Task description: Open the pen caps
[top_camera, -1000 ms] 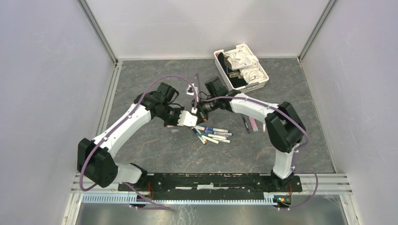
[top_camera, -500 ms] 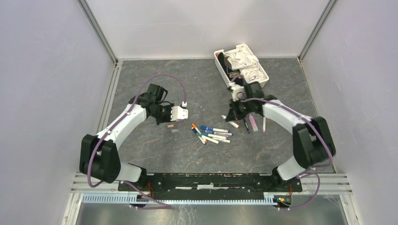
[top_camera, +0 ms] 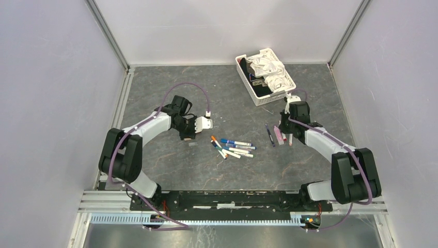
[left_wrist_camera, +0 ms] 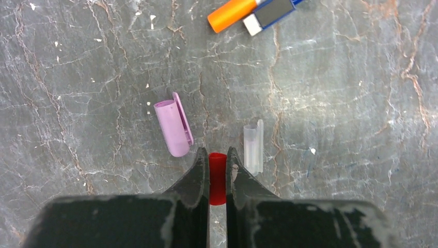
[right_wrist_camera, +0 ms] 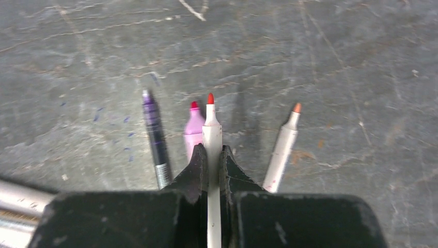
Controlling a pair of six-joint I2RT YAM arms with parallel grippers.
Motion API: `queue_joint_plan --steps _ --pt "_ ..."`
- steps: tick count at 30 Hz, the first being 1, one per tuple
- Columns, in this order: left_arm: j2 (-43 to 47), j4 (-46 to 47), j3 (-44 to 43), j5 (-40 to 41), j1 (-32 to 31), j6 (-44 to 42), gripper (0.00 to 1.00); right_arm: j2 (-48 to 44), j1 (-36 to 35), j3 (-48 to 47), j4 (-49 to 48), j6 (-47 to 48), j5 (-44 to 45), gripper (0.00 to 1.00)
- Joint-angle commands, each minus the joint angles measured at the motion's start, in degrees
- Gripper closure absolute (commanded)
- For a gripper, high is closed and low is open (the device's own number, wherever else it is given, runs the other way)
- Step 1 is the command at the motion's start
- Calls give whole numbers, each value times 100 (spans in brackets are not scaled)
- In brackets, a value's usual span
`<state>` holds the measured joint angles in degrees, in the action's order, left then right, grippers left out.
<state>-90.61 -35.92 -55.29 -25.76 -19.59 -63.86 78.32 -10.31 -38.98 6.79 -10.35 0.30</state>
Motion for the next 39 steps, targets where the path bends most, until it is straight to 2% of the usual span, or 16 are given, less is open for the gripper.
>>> queue_joint_plan --steps 1,5,9,13,18,21,22,23,24,26,27,31,33,39 --pt "-194 453 -87 -17 -18 447 88 9 30 19 -637 -156 893 100" --pt "-271 420 -169 -33 -13 514 75 306 34 -105 -638 -63 1231 100" --pt "-197 316 -203 -120 -17 604 68 345 33 78 -1001 -107 1246 100" --pt "-89 4 -470 -265 -18 709 60 498 33 66 -944 -99 1359 100" --pt "216 -298 -925 -380 -9 931 57 657 31 49 -907 -97 1183 89" --pt "416 -505 -1335 -417 3 1255 43 662 29 49 -875 -123 1122 81" --pt "461 -618 -1543 -405 0 1390 28 631 36 49 -852 -146 1138 77" --pt "495 -741 -1749 -390 8 1532 20 580 29 49 -829 -163 1147 73" --pt "533 -927 -1995 -355 12 1675 14 499 27 65 -821 -190 1134 70" --pt "624 -1125 -2492 -221 32 1903 10 293 -53 92 -870 -194 1062 66" --pt "690 -1173 -2602 -136 46 1998 1 199 -115 62 -848 -164 1073 64" --pt "1063 -1354 -2932 -85 187 2171 0 -189 -529 -143 -688 33 1122 58" --pt "1287 -1310 -2886 9 206 2207 0 -327 -880 -167 -725 317 879 57" --pt "1422 -1659 -2874 -215 228 2154 0 186 -1888 -621 -481 1433 -828 57"
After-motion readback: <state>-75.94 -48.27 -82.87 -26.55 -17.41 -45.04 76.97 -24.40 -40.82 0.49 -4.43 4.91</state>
